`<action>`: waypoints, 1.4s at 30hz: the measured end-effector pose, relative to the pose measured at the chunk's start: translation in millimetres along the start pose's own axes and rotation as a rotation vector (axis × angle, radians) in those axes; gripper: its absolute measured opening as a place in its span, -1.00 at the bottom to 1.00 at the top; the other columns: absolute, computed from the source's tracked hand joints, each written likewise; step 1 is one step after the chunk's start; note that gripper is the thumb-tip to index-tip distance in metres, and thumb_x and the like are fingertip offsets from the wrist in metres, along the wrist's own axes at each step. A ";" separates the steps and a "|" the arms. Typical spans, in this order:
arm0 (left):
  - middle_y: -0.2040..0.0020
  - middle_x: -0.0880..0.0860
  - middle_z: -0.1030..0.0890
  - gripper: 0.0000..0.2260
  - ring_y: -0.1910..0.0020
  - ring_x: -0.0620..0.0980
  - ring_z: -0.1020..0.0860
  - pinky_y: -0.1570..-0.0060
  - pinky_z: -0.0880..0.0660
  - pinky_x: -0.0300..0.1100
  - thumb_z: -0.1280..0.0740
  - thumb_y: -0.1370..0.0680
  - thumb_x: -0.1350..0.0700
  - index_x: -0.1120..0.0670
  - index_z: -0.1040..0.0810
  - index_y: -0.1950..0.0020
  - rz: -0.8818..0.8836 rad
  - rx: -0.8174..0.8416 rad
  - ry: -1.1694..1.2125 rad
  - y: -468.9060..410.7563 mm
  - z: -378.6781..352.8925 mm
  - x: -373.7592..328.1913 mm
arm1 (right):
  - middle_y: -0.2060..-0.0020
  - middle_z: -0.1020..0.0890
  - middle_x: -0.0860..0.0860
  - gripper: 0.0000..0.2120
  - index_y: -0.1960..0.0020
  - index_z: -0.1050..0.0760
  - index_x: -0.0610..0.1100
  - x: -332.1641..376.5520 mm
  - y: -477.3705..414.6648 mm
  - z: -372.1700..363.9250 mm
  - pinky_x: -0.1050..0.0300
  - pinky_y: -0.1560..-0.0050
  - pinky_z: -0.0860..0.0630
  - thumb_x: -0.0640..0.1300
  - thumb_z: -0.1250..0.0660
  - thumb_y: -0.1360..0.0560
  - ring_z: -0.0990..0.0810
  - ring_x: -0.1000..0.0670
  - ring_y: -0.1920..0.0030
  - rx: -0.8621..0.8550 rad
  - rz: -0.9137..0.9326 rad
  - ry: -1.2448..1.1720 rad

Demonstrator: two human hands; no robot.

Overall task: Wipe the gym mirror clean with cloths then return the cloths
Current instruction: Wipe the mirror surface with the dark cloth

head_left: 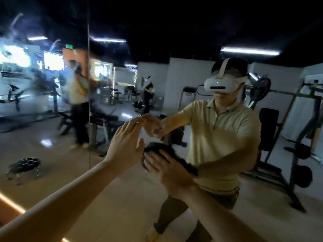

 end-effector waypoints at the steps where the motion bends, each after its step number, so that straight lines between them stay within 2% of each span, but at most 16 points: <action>1: -0.53 0.01 -0.43 -0.36 -0.50 0.04 -0.39 -0.49 -0.34 0.00 -0.34 -0.52 0.21 0.06 -0.33 -0.61 -0.015 0.000 0.008 -2.5 2.2 5.1 | -0.65 -0.20 -0.12 -0.38 -0.66 -0.19 -0.14 11.5 1.3 -5.4 -0.13 -0.60 0.43 -0.14 -0.20 -0.61 -0.10 -0.14 -0.66 0.096 0.089 0.013; 2: -0.53 0.01 -0.42 -0.35 -0.49 0.04 -0.39 -0.49 -0.34 0.01 -0.34 -0.52 0.21 0.05 -0.32 -0.62 -0.035 -0.003 0.014 -5.1 4.3 10.1 | -0.64 -0.26 -0.11 -0.38 -0.64 -0.25 -0.13 10.6 0.4 -2.7 -0.11 -0.59 0.43 -0.11 -0.26 -0.60 -0.17 -0.12 -0.64 0.129 0.121 0.025; 4: -0.52 -0.01 -0.42 -0.35 -0.47 0.04 -0.40 -0.47 -0.30 -0.05 -0.34 -0.52 0.21 0.03 -0.31 -0.62 -0.084 -0.015 0.018 -13.0 8.8 18.7 | -0.63 -0.27 -0.09 -0.40 -0.64 -0.25 -0.11 -18.1 -10.7 19.7 -0.09 -0.62 0.32 -0.12 -0.23 -0.62 -0.19 -0.10 -0.64 0.036 0.032 0.053; 7: -0.45 -0.01 -0.44 -0.45 -0.37 0.06 -0.45 -0.38 -0.33 -0.08 -0.24 -0.55 0.11 0.01 -0.34 -0.56 -0.147 -0.063 0.011 -31.6 16.2 27.8 | -0.65 -0.21 -0.10 -0.43 -0.66 -0.21 -0.11 -102.0 -28.8 76.9 -0.12 -0.65 0.08 -0.13 -0.10 -0.65 -0.13 -0.11 -0.66 -0.169 -0.300 0.156; 9: -0.37 -0.01 -0.46 -0.50 -0.28 0.05 -0.48 -0.30 -0.36 -0.10 -0.19 -0.55 0.07 0.03 -0.38 -0.52 -0.183 -0.077 0.013 -43.0 20.6 31.1 | -0.66 -0.15 -0.15 -0.43 -0.67 -0.15 -0.15 -161.0 -29.2 113.0 -0.17 -0.66 0.04 -0.09 -0.12 -0.68 -0.08 -0.15 -0.67 -0.258 -0.557 0.161; 11: -0.33 -0.01 -0.48 -0.53 -0.23 0.03 -0.48 -0.26 -0.36 -0.11 -0.19 -0.56 0.06 0.04 -0.42 -0.48 -0.226 -0.101 0.018 -51.7 27.6 34.0 | -0.65 -0.17 -0.20 -0.43 -0.66 -0.15 -0.20 -207.6 -21.5 138.9 -0.22 -0.64 -0.06 0.01 -0.11 -0.71 -0.13 -0.21 -0.65 -0.327 -0.821 0.184; 14: -0.32 -0.02 -0.48 -0.55 -0.24 0.01 -0.47 -0.25 -0.36 -0.12 -0.20 -0.54 0.07 0.04 -0.43 -0.45 -0.283 -0.141 0.024 -61.8 41.5 41.5 | -0.62 -0.23 -0.23 -0.34 -0.63 -0.17 -0.24 -226.6 -21.3 152.0 -0.24 -0.60 -0.14 0.17 -0.09 -0.70 -0.20 -0.23 -0.61 -0.382 -1.066 0.215; 17: -0.30 -0.02 -0.51 -0.54 -0.24 -0.01 -0.47 -0.27 -0.34 -0.16 -0.24 -0.53 0.12 0.04 -0.46 -0.44 -0.289 -0.170 0.049 -72.3 54.0 51.2 | -0.64 -0.18 -0.24 -0.30 -0.65 -0.11 -0.27 -192.5 -56.7 133.7 -0.21 -0.65 -0.03 0.19 -0.08 -0.70 -0.11 -0.21 -0.65 -0.429 -1.053 0.171; 19: -0.25 -0.01 -0.53 -0.59 -0.21 -0.01 -0.48 -0.26 -0.35 -0.20 -0.28 -0.54 0.14 0.06 -0.52 -0.40 -0.295 -0.210 0.085 -79.2 60.0 51.5 | -0.65 -0.13 -0.23 -0.31 -0.66 -0.07 -0.28 -156.0 -91.1 113.1 -0.17 -0.67 0.08 0.16 -0.06 -0.72 -0.05 -0.19 -0.67 -0.423 -0.953 0.120; 21: -0.20 0.01 -0.57 -0.63 -0.16 -0.01 -0.51 -0.19 -0.44 -0.14 -0.27 -0.57 0.09 0.09 -0.57 -0.37 -0.311 -0.252 0.125 -85.2 62.7 42.6 | -0.66 -0.11 -0.23 -0.33 -0.67 -0.06 -0.28 -130.8 -112.5 99.0 -0.17 -0.67 0.11 0.14 -0.02 -0.74 -0.03 -0.18 -0.68 -0.385 -0.852 0.101; 24: -0.17 0.03 -0.60 -0.66 -0.11 0.01 -0.52 -0.10 -0.52 -0.08 -0.27 -0.62 0.04 0.10 -0.59 -0.36 -0.371 -0.281 0.145 -95.9 59.8 15.3 | -0.65 -0.17 -0.18 -0.40 -0.66 -0.12 -0.24 -132.3 -105.3 102.0 -0.16 -0.66 -0.03 0.10 0.00 -0.75 -0.09 -0.14 -0.67 -0.345 -0.762 0.104; 29: -0.29 0.06 -0.59 -0.58 -0.23 0.12 -0.51 -0.19 -0.48 0.05 -0.29 -0.61 -0.06 0.07 -0.57 -0.43 -0.460 -0.196 0.011 -118.3 38.2 -34.7 | -0.58 -0.37 -0.10 -0.49 -0.57 -0.36 -0.16 -167.3 -63.1 137.9 -0.16 -0.50 -0.32 0.08 -0.09 -0.73 -0.34 -0.12 -0.55 -0.237 -0.581 0.201; 33: -0.26 0.07 -0.60 -0.52 -0.20 0.14 -0.52 -0.12 -0.41 0.01 -0.50 -0.51 -0.08 0.07 -0.60 -0.39 -0.410 -0.251 -0.019 -133.6 32.4 -47.3 | -0.42 -0.53 -0.11 -0.56 -0.38 -0.56 -0.17 -197.1 -21.0 166.0 -0.14 -0.36 -0.34 0.09 -0.26 -0.65 -0.47 -0.15 -0.35 -0.309 -0.704 0.236; 38: -0.25 0.08 -0.55 -0.53 -0.20 0.11 -0.43 -0.11 -0.35 -0.03 -0.47 -0.48 -0.08 0.02 -0.56 -0.36 -0.479 -0.324 -0.075 -146.6 33.0 -75.2 | -0.17 -0.57 -0.08 -0.68 -0.16 -0.63 -0.21 -203.0 -7.4 174.3 -0.16 -0.20 -0.51 -0.06 -0.50 -0.48 -0.55 -0.16 -0.19 -0.418 -0.932 0.088; 40: -0.31 0.10 -0.50 -0.48 -0.24 0.12 -0.41 -0.18 -0.34 -0.02 -0.46 -0.45 0.02 0.03 -0.48 -0.40 -0.590 -0.362 -0.075 -146.7 32.7 -85.8 | -0.07 -0.57 -0.06 -0.76 -0.07 -0.65 -0.21 -206.8 -7.3 177.2 -0.09 -0.13 -0.54 -0.11 -0.53 -0.48 -0.57 -0.11 -0.09 -0.444 -0.973 0.006; 42: -0.38 0.13 -0.43 -0.46 -0.29 0.15 -0.40 -0.26 -0.29 0.00 -0.41 -0.45 0.09 0.03 -0.43 -0.44 -0.746 -0.375 -0.087 -144.5 30.3 -91.5 | 0.02 -0.55 0.02 -0.85 -0.01 -0.66 -0.16 -216.7 -7.2 182.6 0.06 -0.04 -0.50 -0.09 -0.49 -0.52 -0.54 -0.01 0.01 -0.418 -0.967 -0.094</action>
Point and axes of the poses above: each hand's wrist, its own y-axis away from the middle knuckle, its own z-axis out of the back of the hand, x = y × z, the point moved 4 cm from there along -y, towards the middle knuckle
